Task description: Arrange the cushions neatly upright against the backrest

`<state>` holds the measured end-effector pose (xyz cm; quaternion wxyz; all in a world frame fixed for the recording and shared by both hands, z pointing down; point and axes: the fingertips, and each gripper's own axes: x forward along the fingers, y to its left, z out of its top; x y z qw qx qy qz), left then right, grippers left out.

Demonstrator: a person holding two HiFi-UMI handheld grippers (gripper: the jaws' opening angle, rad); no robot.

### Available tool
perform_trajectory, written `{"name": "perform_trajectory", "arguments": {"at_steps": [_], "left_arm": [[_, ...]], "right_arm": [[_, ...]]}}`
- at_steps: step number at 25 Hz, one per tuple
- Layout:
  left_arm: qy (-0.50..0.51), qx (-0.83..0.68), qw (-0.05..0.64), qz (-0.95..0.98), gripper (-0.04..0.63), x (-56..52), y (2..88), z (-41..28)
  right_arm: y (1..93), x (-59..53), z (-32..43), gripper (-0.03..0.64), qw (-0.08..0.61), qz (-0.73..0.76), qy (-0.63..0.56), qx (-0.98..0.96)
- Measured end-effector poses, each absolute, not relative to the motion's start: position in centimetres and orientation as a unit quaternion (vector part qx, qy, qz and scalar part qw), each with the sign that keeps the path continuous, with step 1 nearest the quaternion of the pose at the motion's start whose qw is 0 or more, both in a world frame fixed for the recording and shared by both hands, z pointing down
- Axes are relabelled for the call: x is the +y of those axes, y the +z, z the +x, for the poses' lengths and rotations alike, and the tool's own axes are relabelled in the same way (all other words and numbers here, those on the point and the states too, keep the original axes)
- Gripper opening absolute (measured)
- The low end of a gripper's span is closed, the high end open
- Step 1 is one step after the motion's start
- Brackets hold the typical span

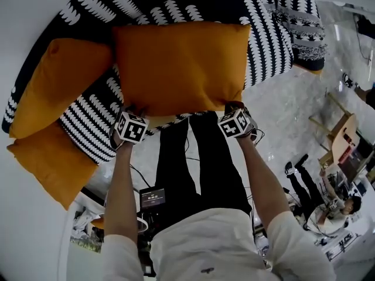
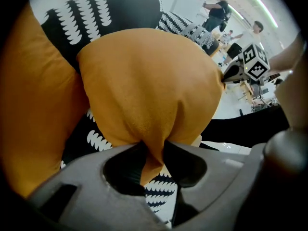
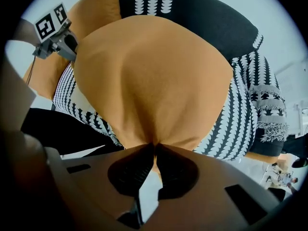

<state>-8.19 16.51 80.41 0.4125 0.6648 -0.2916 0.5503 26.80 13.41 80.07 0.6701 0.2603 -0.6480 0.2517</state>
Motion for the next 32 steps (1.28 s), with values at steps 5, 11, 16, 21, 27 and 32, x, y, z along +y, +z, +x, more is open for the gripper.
{"name": "perform_trajectory", "arguments": {"at_steps": [5,11,16,21,27,32], "left_arm": [[0.546,-0.289,0.396,0.679,0.058,16.1,79.2,-6.9],[0.502,-0.314,0.407,0.695,0.028,15.9,76.9,-6.1],[0.458,-0.298,0.447,0.708,0.023,14.8,73.9,-4.3],[0.417,-0.285,0.468,0.726,0.021,14.4,69.4,-1.7],[0.346,-0.276,0.496,0.747,0.020,10.7,64.2,1.4],[0.286,-0.289,0.523,0.749,0.020,8.9,59.8,2.4]], "right_arm": [[79.7,13.3,27.7,0.025,0.661,0.271,0.267,-0.646],[78.5,12.6,28.2,0.017,0.666,0.286,0.247,-0.643],[77.2,10.9,30.3,0.018,0.663,0.342,0.262,-0.612],[74.1,9.6,32.3,0.018,0.664,0.389,0.238,-0.592],[70.7,7.3,32.6,0.018,0.636,0.410,0.236,-0.610],[67.5,10.0,31.3,0.018,0.624,0.388,0.227,-0.639]]}}
